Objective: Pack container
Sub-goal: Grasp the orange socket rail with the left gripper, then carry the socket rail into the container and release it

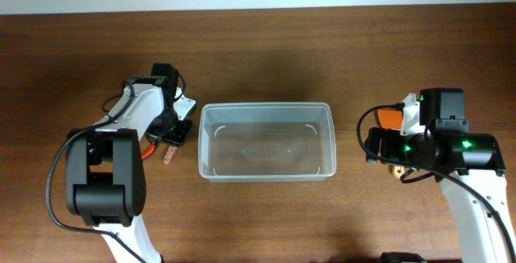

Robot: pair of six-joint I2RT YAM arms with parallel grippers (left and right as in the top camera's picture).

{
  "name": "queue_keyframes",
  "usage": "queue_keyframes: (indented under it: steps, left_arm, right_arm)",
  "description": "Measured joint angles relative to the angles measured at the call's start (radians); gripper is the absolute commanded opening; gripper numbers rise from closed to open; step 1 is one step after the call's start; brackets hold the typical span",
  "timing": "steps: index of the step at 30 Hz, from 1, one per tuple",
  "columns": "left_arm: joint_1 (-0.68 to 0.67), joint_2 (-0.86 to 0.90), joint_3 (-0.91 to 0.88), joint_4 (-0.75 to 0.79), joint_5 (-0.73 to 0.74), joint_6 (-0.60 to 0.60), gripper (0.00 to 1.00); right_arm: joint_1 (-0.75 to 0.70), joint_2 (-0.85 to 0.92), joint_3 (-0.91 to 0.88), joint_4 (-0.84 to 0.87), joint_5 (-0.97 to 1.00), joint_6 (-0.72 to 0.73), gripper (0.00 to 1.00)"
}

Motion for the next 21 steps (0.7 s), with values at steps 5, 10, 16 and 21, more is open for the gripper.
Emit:
queue_keyframes:
  steps: [5, 10, 16, 21]
  left_arm:
    - [0.000, 0.000, 0.000, 0.000, 0.001, -0.011, 0.02]
    - [0.000, 0.000, 0.006, -0.016, 0.007, -0.019, 0.02]
    - [-0.001, -0.001, 0.068, -0.087, -0.004, -0.041, 0.02]
    - [-0.001, -0.053, 0.139, -0.116, -0.015, -0.046, 0.02]
  right_arm:
    - [0.000, 0.000, 0.000, 0.000, 0.000, 0.000, 0.99]
    - [0.000, 0.000, 0.000, 0.000, 0.000, -0.001, 0.99]
    - [0.000, 0.000, 0.000, 0.000, 0.000, 0.000, 0.99]
    - [0.000, 0.000, 0.000, 0.000, 0.000, 0.000, 0.99]
